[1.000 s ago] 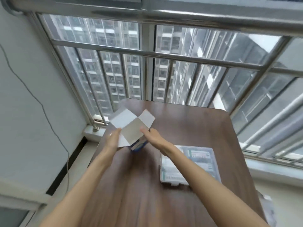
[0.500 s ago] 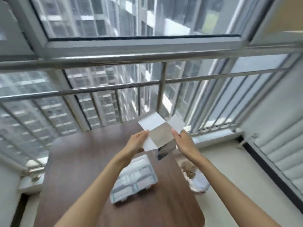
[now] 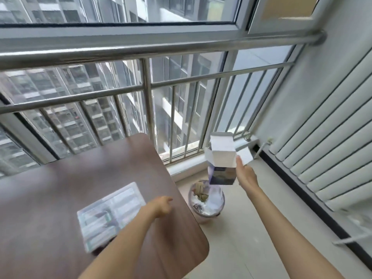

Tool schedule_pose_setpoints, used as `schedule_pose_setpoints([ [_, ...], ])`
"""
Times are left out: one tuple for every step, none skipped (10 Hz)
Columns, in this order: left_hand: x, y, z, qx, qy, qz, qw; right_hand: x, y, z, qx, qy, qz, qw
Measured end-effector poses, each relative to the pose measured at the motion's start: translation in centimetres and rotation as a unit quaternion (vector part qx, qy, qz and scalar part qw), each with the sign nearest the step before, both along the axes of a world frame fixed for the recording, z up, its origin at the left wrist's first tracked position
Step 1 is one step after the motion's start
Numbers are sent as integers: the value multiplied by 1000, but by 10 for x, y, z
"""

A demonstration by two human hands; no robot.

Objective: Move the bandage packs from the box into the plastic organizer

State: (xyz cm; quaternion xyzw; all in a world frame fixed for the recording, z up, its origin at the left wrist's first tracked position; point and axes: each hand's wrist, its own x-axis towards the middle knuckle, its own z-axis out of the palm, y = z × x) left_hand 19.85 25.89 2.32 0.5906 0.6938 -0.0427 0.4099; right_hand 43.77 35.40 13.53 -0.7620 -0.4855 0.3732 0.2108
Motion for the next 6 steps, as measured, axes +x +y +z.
schedule_pose_setpoints([
  [5,-11,-21,-14,52,-34,998,9,10,-23,-106,-28,28,994],
  [4,-22,-27,0,96,-73,993,23,2,-35,-131,-28,42,990],
  [4,-26,-20,16,86,-69,994,36,-9,-30,-135,-5,35,990],
  [1,-35,-2,68,58,-56,994,53,-23,-5,-121,35,50,991],
  [-1,-66,27,175,-42,23,983,67,-42,47,-45,81,92,991],
  [-14,-152,47,186,-98,111,971,82,-85,138,109,125,119,979],
])
